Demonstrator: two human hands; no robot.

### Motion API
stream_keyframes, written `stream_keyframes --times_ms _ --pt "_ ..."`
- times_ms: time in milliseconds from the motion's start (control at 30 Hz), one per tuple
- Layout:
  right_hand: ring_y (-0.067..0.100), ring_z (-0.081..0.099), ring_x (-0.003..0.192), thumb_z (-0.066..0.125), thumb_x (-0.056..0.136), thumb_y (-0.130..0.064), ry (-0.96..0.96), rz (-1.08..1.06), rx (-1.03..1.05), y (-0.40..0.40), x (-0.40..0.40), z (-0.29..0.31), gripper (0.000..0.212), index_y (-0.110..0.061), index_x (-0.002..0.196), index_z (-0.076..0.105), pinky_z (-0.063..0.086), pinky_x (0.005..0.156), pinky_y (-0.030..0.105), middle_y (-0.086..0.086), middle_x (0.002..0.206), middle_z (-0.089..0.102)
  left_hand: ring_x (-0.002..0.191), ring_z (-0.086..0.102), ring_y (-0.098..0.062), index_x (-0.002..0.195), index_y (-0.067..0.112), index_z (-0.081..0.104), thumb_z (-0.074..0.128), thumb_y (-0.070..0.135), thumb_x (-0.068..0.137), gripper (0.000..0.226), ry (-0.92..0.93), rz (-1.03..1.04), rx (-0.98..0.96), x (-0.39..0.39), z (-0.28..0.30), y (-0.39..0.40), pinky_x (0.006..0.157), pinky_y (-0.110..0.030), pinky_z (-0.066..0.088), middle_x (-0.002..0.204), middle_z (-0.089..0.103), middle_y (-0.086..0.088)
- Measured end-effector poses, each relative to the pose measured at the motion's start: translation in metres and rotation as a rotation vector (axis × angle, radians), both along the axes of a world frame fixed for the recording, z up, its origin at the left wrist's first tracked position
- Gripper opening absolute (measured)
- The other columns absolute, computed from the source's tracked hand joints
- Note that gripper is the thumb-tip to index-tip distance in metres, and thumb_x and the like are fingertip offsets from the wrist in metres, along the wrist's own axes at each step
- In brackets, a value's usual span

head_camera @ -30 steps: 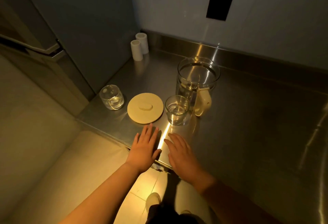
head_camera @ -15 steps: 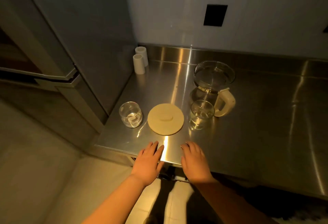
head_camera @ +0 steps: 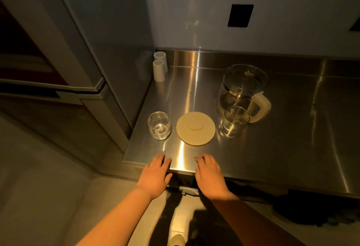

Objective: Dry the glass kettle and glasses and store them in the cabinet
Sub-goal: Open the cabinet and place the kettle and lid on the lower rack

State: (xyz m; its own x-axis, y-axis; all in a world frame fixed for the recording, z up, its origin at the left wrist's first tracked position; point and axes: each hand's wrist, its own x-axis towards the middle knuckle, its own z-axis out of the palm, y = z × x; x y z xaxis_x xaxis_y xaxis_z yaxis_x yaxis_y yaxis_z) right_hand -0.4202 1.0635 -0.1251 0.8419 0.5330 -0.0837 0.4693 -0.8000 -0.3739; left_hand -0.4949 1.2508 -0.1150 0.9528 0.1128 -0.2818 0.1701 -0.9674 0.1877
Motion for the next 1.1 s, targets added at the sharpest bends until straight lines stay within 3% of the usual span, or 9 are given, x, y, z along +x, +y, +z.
stream_keyframes --times_ms 433,733,1100 --pt "0.017 0.026 0.135 0.040 0.098 -0.021 0.007 0.172 0.021 0.050 0.006 0.011 0.044 -0.021 0.142 0.034 0.025 0.110 0.028 0.001 0.148 0.030 0.147 0.001 -0.023 0.152 0.027 0.011 0.037 0.041 0.099 0.061 0.062 0.060 0.061 0.003 0.003 0.035 0.117 -0.042 0.009 0.160 0.009 -0.002" --pt "0.018 0.029 0.132 0.039 0.096 -0.019 -0.013 0.216 -0.004 0.099 -0.004 0.002 0.045 -0.018 0.141 0.035 0.028 0.106 0.029 0.002 0.145 0.033 0.147 0.002 -0.022 0.152 0.025 0.013 0.033 0.040 0.100 0.057 0.063 -0.042 0.018 0.007 -0.004 0.078 0.117 -0.039 0.014 0.160 0.007 -0.002" --pt "0.016 0.038 0.125 0.041 0.096 -0.022 -0.080 -0.157 0.011 0.197 -0.046 -0.001 0.039 -0.018 0.135 0.042 0.033 0.103 0.027 0.003 0.138 0.041 0.146 0.008 -0.018 0.151 0.020 0.017 0.034 0.032 0.102 0.054 0.016 -0.386 -0.048 0.001 0.005 0.155 0.118 -0.034 0.016 0.159 0.010 -0.002"
